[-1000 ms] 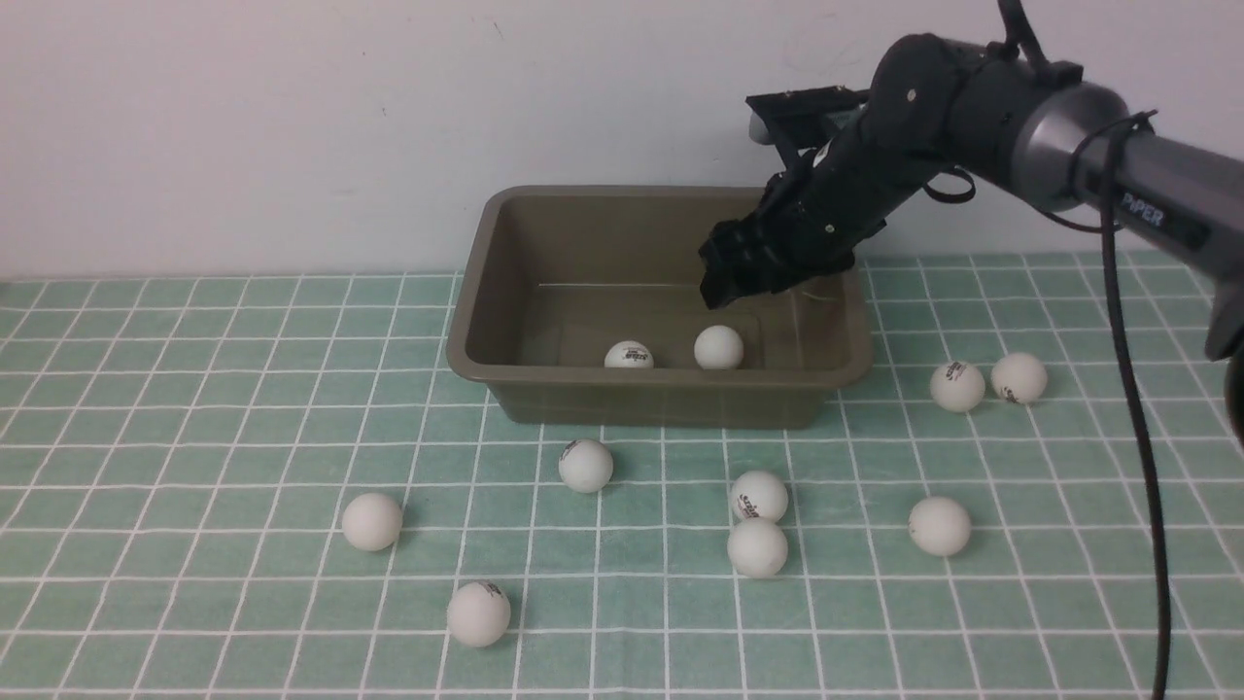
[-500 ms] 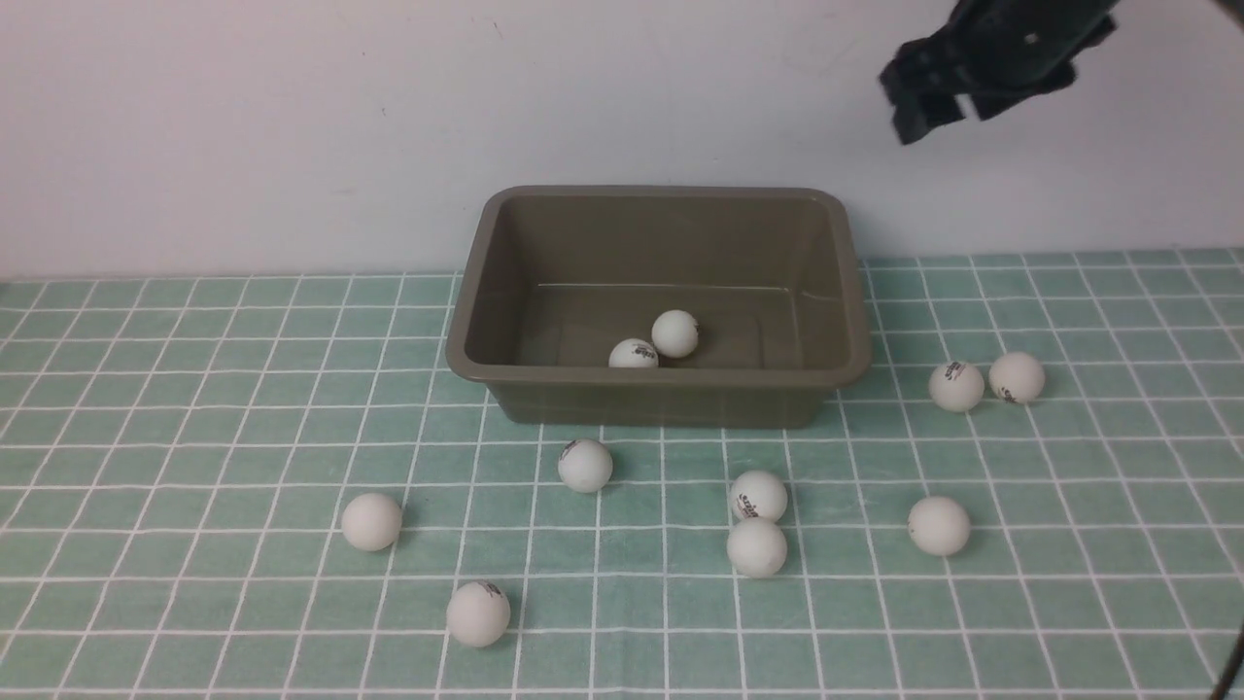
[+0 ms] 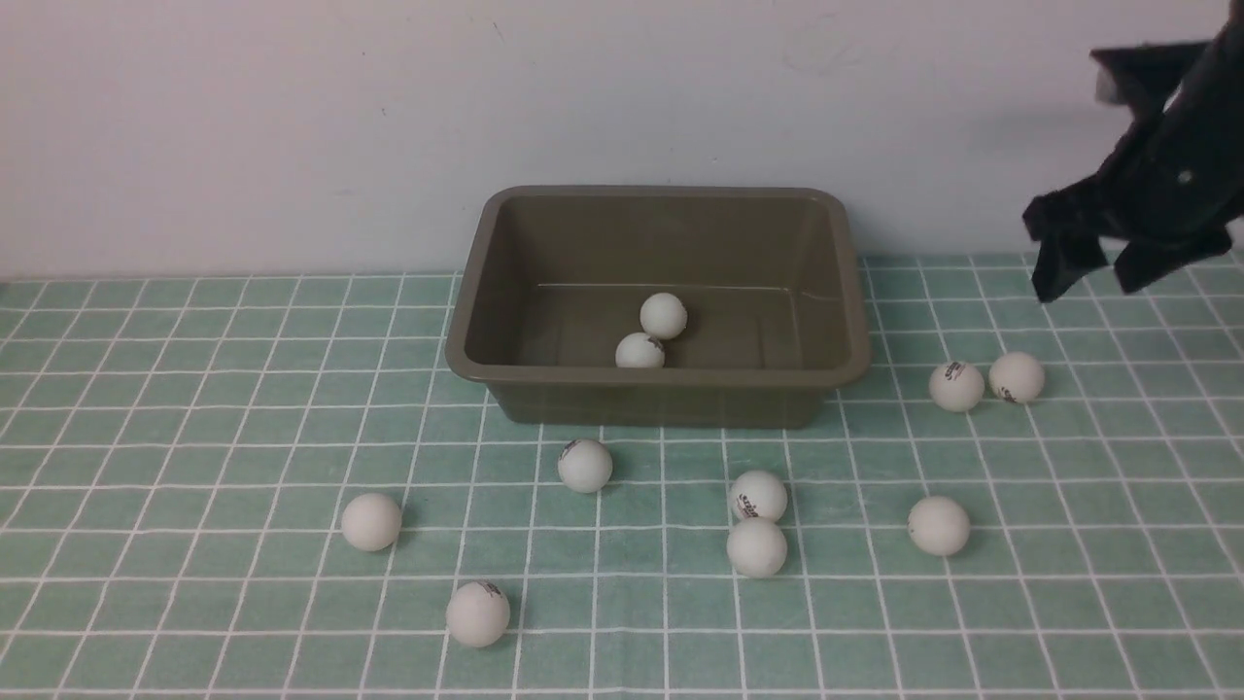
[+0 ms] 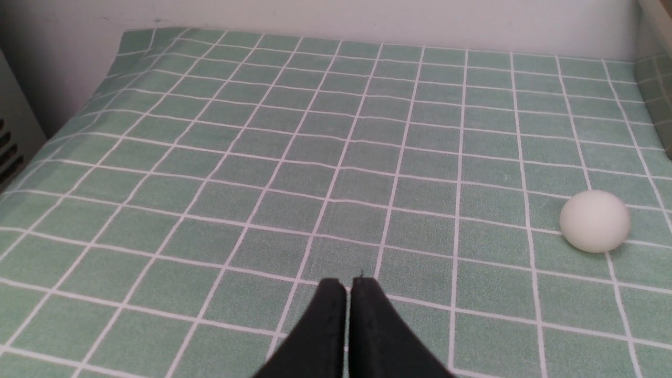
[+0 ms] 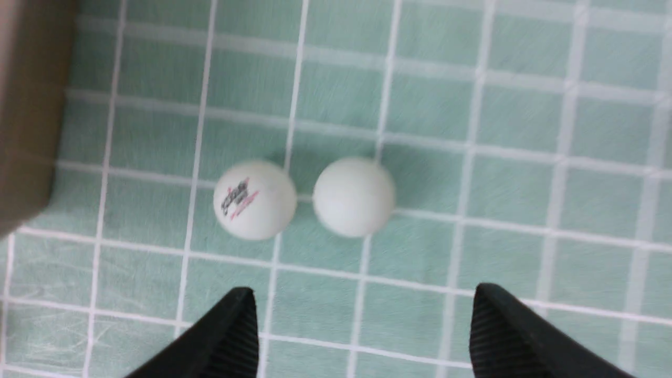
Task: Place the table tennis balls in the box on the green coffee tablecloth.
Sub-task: 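Reach for and grasp a ping pong ball on the table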
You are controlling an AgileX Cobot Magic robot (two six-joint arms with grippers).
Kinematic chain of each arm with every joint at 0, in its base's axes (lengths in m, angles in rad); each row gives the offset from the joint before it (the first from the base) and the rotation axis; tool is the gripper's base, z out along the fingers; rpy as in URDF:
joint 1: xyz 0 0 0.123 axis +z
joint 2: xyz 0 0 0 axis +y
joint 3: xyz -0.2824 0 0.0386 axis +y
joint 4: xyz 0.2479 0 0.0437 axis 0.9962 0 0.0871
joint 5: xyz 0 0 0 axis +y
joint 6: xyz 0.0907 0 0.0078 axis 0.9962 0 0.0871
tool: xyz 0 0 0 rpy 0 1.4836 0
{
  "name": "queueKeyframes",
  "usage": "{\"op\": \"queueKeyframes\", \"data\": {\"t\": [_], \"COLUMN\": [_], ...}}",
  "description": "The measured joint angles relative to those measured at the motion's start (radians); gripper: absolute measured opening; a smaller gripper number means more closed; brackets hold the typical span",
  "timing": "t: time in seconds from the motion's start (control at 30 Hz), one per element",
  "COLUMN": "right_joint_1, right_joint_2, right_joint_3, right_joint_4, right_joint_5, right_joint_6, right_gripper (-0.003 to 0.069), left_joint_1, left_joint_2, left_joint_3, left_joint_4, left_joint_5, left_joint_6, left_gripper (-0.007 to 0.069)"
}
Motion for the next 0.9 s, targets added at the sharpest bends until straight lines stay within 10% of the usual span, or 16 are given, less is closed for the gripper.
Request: {"op": "queueKeyframes", "data": {"t": [0.9], "right_joint_1": [0.016], "right_joint_2": [0.142], "right_joint_3": [0.196], "right_joint_4": [-0.008], "right_joint_5": [-0.371], "right_joint_6": [0.013], "right_gripper": [0.044], "left_joint_1": [0.0], "left_joint_2": [0.0], "left_joint_3": [0.0], "left_joint_4": [0.0], "left_joint_5": [0.0], "left_joint_6": [0.0], "left_gripper": [-0.0004]}}
